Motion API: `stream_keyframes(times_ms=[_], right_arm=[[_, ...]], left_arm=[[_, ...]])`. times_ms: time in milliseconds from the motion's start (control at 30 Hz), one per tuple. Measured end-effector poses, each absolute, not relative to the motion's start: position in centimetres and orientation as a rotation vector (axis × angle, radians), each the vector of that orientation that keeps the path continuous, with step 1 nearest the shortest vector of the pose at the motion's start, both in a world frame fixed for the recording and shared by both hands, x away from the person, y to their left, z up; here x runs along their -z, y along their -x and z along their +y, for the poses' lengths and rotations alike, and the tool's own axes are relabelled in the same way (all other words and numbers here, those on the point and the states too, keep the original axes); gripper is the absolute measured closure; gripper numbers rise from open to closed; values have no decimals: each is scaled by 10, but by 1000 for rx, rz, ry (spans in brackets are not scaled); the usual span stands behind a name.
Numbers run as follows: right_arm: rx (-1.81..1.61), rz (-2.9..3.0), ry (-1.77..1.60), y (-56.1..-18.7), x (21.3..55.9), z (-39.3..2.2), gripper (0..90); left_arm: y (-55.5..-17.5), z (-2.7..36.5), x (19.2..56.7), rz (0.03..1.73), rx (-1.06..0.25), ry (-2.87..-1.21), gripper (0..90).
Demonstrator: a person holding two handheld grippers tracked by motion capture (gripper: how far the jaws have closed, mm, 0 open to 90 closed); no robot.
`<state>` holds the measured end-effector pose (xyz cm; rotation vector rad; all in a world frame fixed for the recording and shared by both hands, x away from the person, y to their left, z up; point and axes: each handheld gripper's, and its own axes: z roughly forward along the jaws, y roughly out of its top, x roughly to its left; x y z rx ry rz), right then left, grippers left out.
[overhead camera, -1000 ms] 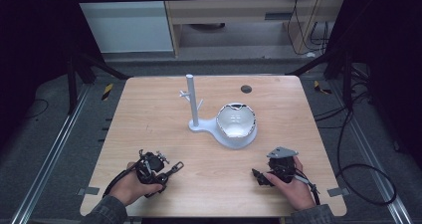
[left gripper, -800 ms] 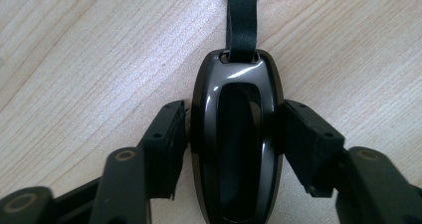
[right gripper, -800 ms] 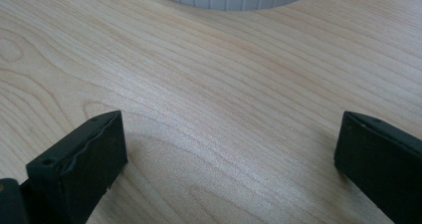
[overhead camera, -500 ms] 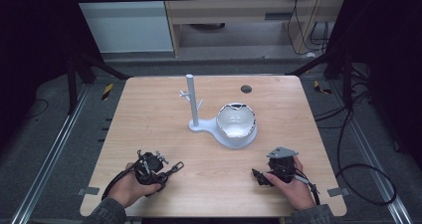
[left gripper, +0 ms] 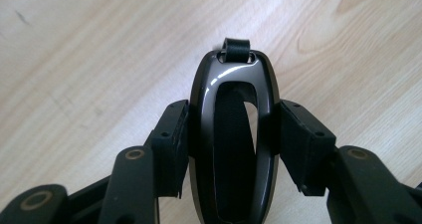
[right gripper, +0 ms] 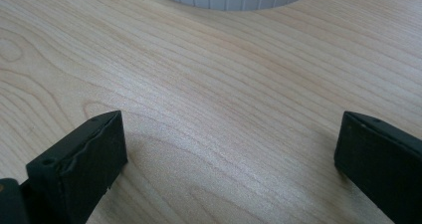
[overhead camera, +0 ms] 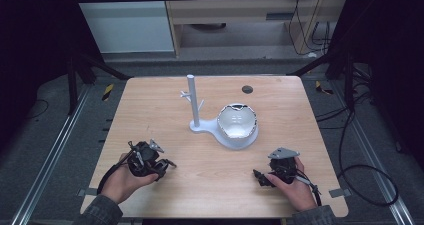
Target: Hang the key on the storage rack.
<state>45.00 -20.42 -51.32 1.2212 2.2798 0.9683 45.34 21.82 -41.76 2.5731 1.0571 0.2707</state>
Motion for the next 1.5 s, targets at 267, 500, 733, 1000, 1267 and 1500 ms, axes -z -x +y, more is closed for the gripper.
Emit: stream_keyframes(times_ms=[267, 500, 733, 1000, 1267, 1500], right_arm=[[-969, 2279, -1219, -450, 513, -204, 4], [-969, 2279, -1219, -450, 513, -204, 4], [-969, 2279, -1224, -450, 513, -204, 4], [-966, 2280, -1216, -450, 513, -204, 4], [-966, 2280, -1217, -450, 513, -204, 4], [-966, 2280, -1216, -450, 513, -204, 4]], left_arm=[[-459, 222, 400, 1046, -302, -2515, 488], [-467, 223, 379, 1039, -341, -2468, 488], [-477, 223, 350, 1022, -392, -2424, 488], [-485, 219, 324, 1004, -437, -2409, 488], [-495, 214, 298, 982, -479, -2392, 488], [-503, 209, 278, 971, -517, -2377, 488]])
